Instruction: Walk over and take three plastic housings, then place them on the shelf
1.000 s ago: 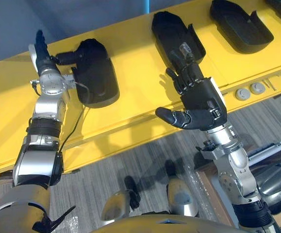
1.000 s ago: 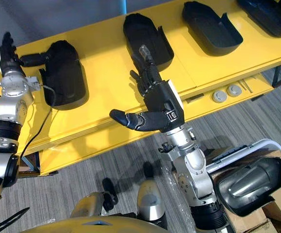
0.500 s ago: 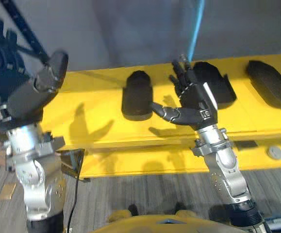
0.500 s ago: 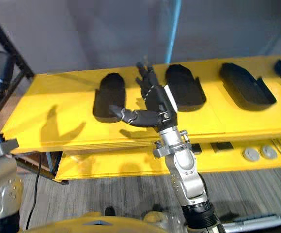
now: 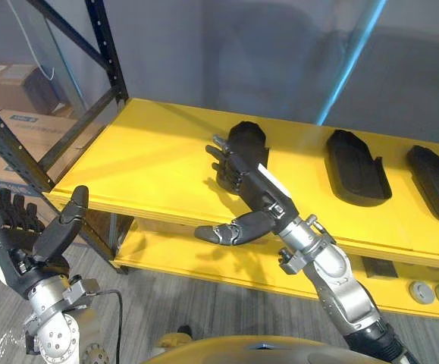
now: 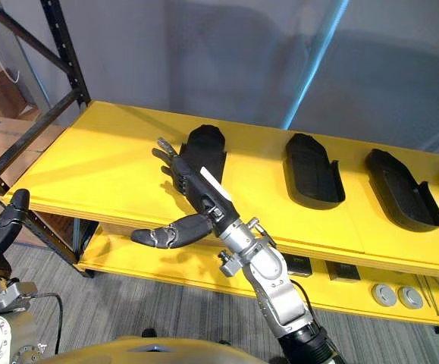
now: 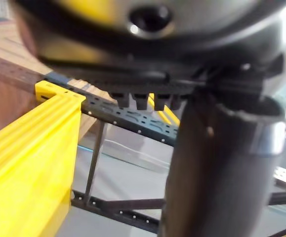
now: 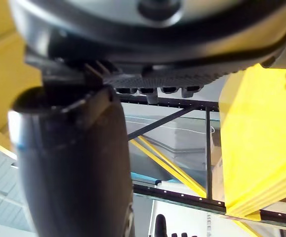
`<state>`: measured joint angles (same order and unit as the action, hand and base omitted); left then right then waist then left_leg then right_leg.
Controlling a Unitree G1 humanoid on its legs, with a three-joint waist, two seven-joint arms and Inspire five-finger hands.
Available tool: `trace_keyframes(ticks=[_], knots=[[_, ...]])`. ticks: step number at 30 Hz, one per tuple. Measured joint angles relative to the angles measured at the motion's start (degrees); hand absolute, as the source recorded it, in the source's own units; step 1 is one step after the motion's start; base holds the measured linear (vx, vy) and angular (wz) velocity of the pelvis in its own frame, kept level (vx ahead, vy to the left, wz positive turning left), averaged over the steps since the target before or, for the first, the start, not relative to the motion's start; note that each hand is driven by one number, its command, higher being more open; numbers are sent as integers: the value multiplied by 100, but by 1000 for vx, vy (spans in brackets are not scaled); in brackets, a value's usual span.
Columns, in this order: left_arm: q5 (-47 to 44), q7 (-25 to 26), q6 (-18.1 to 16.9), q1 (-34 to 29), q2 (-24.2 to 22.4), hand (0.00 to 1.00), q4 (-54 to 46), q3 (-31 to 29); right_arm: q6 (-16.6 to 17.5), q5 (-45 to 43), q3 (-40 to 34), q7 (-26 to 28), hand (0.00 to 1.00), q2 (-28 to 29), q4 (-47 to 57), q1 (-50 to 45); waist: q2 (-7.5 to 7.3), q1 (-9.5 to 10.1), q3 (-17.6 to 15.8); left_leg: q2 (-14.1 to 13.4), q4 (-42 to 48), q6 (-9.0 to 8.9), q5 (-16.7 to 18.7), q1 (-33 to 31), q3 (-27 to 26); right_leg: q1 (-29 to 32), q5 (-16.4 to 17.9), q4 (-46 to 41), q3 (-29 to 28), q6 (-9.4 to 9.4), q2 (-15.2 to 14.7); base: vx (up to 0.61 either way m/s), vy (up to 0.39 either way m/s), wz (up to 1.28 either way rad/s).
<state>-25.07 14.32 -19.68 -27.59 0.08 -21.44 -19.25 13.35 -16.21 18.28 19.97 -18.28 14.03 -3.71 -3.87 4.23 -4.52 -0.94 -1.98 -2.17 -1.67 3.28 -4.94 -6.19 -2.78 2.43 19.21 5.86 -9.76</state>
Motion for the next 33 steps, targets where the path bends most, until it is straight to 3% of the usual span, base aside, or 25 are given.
trace_keyframes(ticks=[4,9,16,24,31,33], knots=[[-170,-108,-17,9,-4,100,-49,20,-7,44,-74,35,100,-52,15,-309,16,5,-39,30,202,32,153,-64,16,6,71,-129,9,44,-55,23,19,3],[-167,-35,-17,22,-8,100,-56,185,-6,460,-83,-583,100,-122,40,-417,42,-36,-118,15,542,29,384,-184,-62,21,87,-129,-72,37,-61,15,22,-8],[-153,41,-16,108,-3,100,-50,513,-22,457,7,-369,100,-125,-307,-218,-1,-79,-195,-19,831,65,546,-276,-100,14,86,-127,-129,36,-47,16,14,-4],[-147,46,-9,122,67,100,229,631,-305,462,91,-360,100,-148,-869,-156,-28,-67,-228,-26,893,74,625,-292,-107,-2,105,-142,-131,6,-45,0,0,0],[-156,-54,-8,126,69,100,301,933,-225,460,92,-603,100,-138,-1344,250,-3,-71,-263,-36,987,33,701,-295,-99,-55,111,-151,-128,-3,-43,-4,2,0],[-158,-295,29,133,73,100,301,1048,-16,462,83,-895,100,14,-1687,430,18,-66,-316,-35,990,31,698,-287,-89,-85,145,-160,-90,-55,-43,-41,12,6]])
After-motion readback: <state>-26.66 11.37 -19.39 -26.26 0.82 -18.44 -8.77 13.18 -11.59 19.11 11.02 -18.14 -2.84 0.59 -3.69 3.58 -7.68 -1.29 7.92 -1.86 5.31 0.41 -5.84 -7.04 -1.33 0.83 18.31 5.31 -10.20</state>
